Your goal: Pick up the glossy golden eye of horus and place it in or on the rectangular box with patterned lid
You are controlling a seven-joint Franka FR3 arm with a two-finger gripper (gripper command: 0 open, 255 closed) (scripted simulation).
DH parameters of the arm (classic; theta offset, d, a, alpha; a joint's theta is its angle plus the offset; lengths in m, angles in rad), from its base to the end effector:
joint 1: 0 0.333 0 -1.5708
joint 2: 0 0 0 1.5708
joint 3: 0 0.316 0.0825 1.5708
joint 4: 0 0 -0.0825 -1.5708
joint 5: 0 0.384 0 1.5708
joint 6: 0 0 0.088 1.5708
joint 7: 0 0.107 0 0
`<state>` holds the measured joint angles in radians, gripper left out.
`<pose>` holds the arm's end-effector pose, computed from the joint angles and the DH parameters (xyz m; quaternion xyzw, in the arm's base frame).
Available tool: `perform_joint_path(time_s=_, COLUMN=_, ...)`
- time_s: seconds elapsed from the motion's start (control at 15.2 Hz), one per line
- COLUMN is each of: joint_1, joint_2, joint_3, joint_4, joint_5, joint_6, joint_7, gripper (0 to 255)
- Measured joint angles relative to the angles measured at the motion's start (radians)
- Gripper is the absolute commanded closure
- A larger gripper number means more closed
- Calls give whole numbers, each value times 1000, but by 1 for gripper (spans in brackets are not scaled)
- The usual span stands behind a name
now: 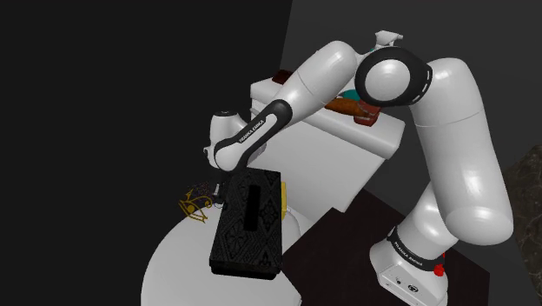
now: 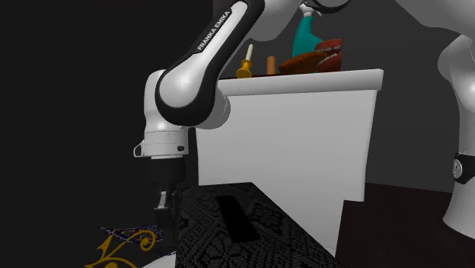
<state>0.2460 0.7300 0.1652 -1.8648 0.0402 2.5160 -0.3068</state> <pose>0.5727 0.2467 0.1202 -0.9454 -0.3169 0.0389 0.0648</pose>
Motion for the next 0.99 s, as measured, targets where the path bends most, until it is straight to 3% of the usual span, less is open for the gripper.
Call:
perform_joint_path(time_s=0.13, joint_1=0, joint_2=0, joint_3=0, joint_4=0, joint_5=0, joint_6=-1, joint_7=0, gripper=255)
perform_joint_path(time_s=0.2, joint_1=0, joint_2=0, joint_3=0, joint_4=0, joint_5=0, joint_6=-1, joint_7=0, gripper=0)
perform_joint_path(time_s=0.33, joint_1=10, joint_2=2, joint_3=-5, joint_4=21, joint_5=11, joint_6=-27, joint_7=33, gripper=0)
perform_joint_path(time_s=0.66, joint_1=83, joint_2=56, joint_3=-50, joint_4=232, joint_5=98, joint_6=-303, joint_7=355, gripper=0)
perform_joint_path(time_s=0.99, joint_1=89, joint_2=70, joint_3=-49, joint_4=253, joint_5=106, joint_6=-313, joint_7=430, gripper=0)
